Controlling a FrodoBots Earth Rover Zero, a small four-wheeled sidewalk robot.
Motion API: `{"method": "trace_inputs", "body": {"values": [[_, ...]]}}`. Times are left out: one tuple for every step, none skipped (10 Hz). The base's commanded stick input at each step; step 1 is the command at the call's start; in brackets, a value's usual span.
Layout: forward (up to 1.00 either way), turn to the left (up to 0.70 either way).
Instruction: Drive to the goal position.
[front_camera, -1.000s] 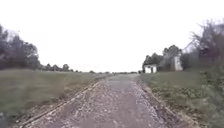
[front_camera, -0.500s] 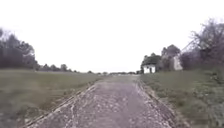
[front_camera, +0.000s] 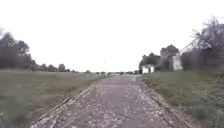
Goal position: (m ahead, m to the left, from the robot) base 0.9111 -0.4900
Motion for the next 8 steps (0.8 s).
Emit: {"method": "trace_inputs", "body": {"values": [[1.0, 0.0], [1.0, 0.0], [1.0, 0.0], [1.0, 0.0], [1.0, -0.11], [1.0, -0.27], [1.0, -0.27], [1.0, -0.24]]}}
